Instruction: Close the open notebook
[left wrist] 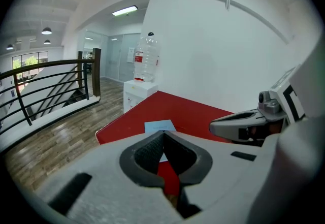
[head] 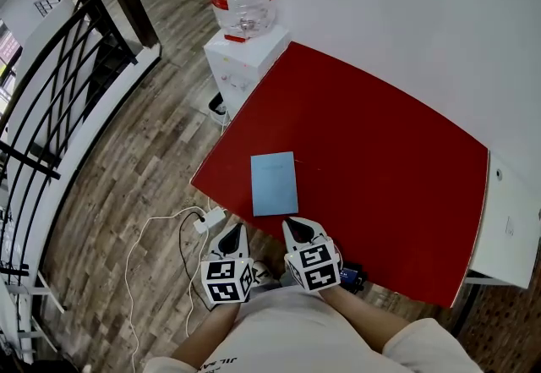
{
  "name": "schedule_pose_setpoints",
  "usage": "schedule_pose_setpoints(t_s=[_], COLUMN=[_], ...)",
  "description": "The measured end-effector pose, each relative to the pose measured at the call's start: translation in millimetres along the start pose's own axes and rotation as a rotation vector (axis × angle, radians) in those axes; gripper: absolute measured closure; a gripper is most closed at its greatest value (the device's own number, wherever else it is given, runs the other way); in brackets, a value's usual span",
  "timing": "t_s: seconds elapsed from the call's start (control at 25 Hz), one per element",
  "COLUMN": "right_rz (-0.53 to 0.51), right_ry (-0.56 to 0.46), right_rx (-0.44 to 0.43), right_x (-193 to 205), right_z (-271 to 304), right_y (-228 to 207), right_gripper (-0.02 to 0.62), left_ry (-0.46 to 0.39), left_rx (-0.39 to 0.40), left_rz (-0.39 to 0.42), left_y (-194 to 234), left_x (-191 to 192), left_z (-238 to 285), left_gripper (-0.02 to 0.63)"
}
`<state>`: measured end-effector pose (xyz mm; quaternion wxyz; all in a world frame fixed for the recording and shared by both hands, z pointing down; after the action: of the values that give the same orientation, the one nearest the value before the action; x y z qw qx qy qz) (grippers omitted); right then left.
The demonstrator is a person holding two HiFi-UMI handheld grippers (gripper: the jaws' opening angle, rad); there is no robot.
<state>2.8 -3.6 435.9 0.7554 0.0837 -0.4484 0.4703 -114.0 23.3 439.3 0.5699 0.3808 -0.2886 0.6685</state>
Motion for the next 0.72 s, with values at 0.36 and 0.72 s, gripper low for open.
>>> schedule_pose_setpoints(t_s=[0.36, 0.72], right_rz=[-0.018, -0.024], right_ry=[-0.005, -0.004], right_rx=[-0.009, -0.018], right_x=[-2, -3], right_z=[6, 5], right_y=[9, 14], right_gripper=[0.591, 0.591], left_ry=[-0.01, -0.015], left_rx=[0.003, 0.011], left_rz=[0.003, 0.003], left_y=[6, 8], left_x=[-4, -6], left_z=[2, 0], left_gripper=[0.6, 0.6])
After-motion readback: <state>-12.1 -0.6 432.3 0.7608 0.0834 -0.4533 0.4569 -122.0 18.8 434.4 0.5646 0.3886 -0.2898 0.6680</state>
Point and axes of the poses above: the fingertips, and each gripper's own axes: z forward along the fingers, y to its left, x out of its underside, the point moved 1 cm from there along -z, backward along the fingers, and after that the axes turned 10 degrees about z, right-handed, at the moved point
